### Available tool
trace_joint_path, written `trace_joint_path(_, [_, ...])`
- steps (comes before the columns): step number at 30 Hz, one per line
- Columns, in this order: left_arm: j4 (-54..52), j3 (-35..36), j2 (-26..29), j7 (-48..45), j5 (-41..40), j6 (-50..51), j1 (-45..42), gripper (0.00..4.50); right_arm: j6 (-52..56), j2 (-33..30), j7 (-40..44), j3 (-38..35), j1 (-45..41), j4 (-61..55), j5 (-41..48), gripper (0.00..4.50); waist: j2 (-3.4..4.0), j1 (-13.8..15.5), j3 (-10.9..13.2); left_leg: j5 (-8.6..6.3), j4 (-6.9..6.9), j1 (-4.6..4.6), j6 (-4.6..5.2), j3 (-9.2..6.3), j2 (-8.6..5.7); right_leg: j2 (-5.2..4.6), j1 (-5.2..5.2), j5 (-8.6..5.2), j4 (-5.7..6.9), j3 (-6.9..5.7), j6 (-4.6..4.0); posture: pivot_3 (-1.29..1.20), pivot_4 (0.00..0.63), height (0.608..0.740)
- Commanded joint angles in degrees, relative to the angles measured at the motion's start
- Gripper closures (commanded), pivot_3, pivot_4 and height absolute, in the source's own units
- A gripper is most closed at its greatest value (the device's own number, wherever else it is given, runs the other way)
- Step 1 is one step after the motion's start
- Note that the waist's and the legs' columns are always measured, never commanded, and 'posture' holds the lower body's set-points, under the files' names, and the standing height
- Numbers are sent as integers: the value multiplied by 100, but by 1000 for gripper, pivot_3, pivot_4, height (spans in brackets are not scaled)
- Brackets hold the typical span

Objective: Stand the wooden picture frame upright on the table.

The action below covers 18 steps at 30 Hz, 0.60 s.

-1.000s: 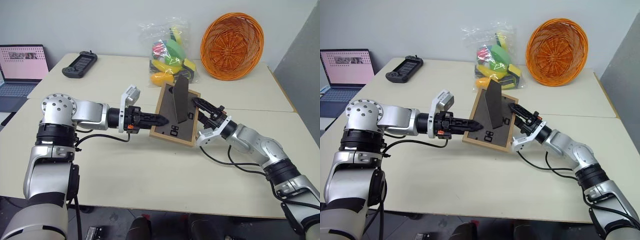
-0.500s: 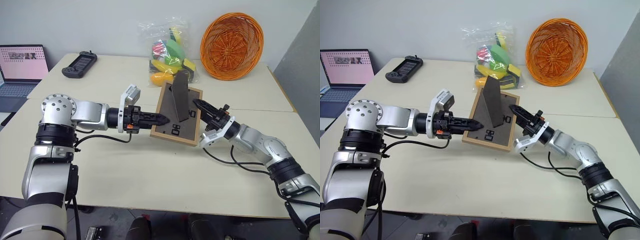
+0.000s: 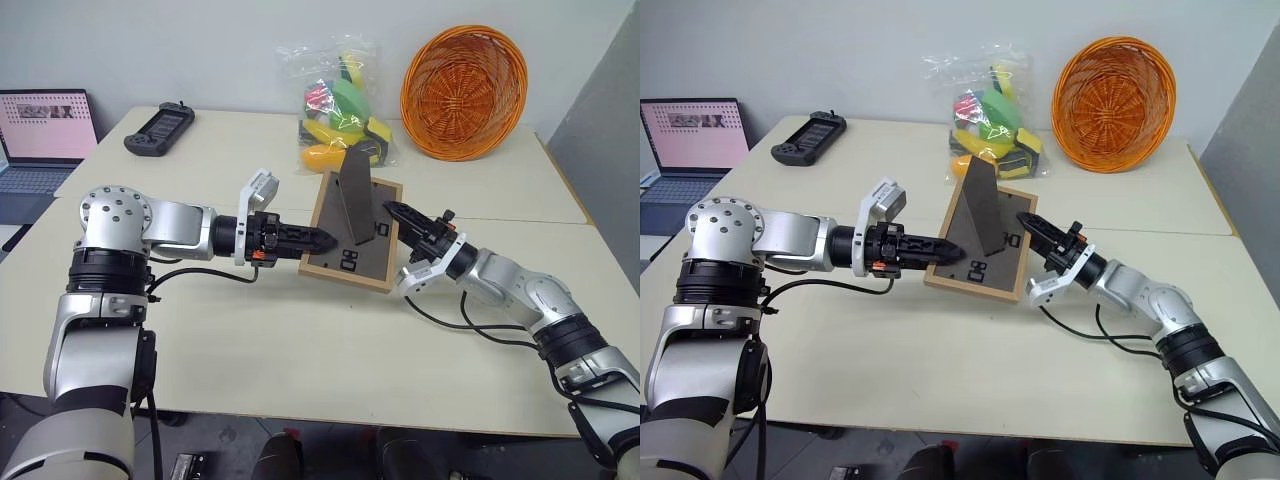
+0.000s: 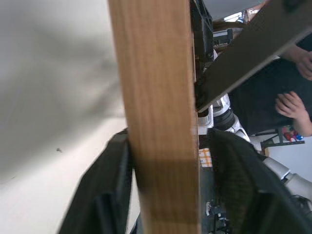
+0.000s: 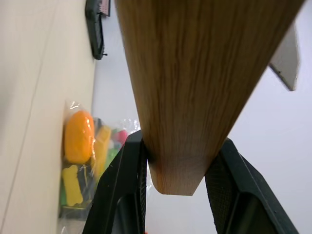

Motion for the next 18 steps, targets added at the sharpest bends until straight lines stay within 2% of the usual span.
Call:
trace_joint_path(1, [-382, 129, 56, -195, 16, 22, -65, 1066, 52, -5, -24, -100, -54, -192, 72, 3198, 0, 1, 0, 0, 0, 0, 0, 0, 0, 0, 0, 0, 0, 0, 0, 0, 150, 740])
trace_joint_path(4, [-468, 127, 102, -352, 121, 22, -15, 431, 56, -13, -7, -98, -59, -175, 74, 3198, 0, 1, 0, 0, 0, 0, 0, 0, 0, 0, 0, 0, 0, 0, 0, 0, 150, 740])
trace_joint_path(9, [-1116, 356, 296, -1056, 800, -366, 178, 431, 12, -50, 60, -117, -89, -163, 137, 3198, 0, -3, 0, 0, -1, 0, 0, 1, 0, 0, 0, 0, 0, 0, 0, 0, 150, 740])
trace_joint_path(14, [-2523, 545, 775, -2519, 2022, -2198, 1056, 431, -109, -88, 443, -229, -95, -136, 608, 3198, 1, -3, 0, 1, -3, 1, -1, 8, 6, 0, 0, 0, -1, 2, -1, 0, 150, 740])
trace_joint_path(16, [-2852, 571, 940, -2933, 2421, -2739, 1443, 431, -170, -55, 796, -307, -77, -88, 1071, 3198, 1, 3, 0, 1, -5, 2, -1, 11, 7, 0, 0, 0, -3, 3, -1, 0, 150, 740])
trace_joint_path(18, [-3274, 580, 978, -3084, 2858, -3325, 1867, 431, -95, 43, 1474, -410, -36, -82, 1917, 3198, 1, 12, 0, 0, -6, 2, 0, 13, 6, 0, 2, 0, -5, 4, -1, 0, 150, 740])
